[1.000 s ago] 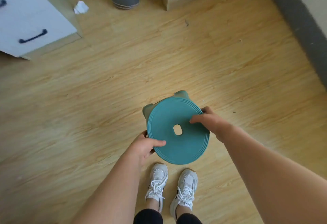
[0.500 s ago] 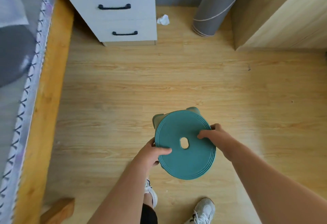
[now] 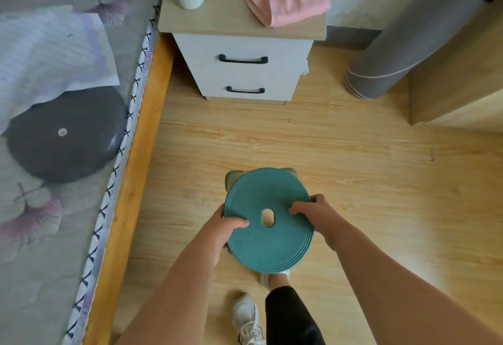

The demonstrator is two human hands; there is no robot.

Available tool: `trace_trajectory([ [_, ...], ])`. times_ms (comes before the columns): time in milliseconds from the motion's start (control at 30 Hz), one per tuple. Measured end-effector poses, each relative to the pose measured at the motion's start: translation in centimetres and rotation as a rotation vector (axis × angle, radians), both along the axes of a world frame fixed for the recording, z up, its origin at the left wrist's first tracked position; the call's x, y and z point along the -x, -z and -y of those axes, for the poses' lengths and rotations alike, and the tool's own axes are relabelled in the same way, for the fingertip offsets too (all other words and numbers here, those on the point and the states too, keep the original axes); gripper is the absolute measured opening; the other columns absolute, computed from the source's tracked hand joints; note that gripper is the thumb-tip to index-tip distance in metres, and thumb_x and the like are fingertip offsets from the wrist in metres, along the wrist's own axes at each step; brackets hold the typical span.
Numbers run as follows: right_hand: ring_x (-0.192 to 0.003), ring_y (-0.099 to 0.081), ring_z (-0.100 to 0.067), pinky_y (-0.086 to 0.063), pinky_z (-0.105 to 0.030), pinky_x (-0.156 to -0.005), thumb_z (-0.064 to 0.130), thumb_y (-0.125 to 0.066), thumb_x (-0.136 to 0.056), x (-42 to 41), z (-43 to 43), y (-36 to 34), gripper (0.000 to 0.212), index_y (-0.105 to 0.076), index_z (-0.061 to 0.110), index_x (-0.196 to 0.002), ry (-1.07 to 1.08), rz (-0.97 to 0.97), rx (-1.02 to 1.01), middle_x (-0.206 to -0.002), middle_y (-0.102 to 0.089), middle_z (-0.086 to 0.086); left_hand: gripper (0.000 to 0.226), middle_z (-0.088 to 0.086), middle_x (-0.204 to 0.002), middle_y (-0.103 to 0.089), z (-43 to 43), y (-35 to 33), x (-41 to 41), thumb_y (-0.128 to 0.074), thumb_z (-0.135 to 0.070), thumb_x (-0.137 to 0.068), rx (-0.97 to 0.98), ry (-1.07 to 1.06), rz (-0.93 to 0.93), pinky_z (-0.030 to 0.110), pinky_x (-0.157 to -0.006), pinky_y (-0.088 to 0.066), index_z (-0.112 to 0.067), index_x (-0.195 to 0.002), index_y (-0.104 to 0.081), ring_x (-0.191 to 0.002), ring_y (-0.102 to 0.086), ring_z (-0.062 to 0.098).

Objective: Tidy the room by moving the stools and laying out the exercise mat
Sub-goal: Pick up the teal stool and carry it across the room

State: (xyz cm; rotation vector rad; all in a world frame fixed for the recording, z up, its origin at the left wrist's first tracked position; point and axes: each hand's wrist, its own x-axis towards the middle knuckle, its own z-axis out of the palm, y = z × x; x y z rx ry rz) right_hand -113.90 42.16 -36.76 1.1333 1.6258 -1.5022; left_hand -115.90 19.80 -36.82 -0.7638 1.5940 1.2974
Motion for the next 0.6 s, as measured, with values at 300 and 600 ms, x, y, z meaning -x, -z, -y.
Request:
trace_trajectory([
  [300, -0.103, -0.058, -0.030, -0.052, -0.051, -0.090, 0.016, -0.072, -0.077, 12.7, 2.2, 6.5, 0.059, -0.035, 0.009, -0.122, -0.130, 0.079, 0.031, -0.115, -0.052, -0.013, 0.031, 0.008, -0.116, -0.064, 1.3, 6.5, 11.4, -0.057, -0.019, -0.088, 0.157, -0.057, 0.007, 0.045, -0.100, -0.046, -0.015, -0.119, -0.058, -0.106, -0.060, 0.027],
  [600, -0.109, -0.058, -0.033, -0.049, -0.051, -0.095, 0.010, -0.074, -0.079, 19.0, 4.0, 17.3, 0.072, -0.033, 0.007, -0.138, -0.085, 0.083, -0.021, -0.127, -0.053, -0.015, 0.034, 0.016, -0.113, -0.064, 2.6, 17.3, 17.9, -0.055, -0.015, -0.086, 0.253, 0.007, 0.025, 0.046, -0.097, -0.049, -0.006, -0.118, -0.057, -0.104, -0.061, 0.033],
])
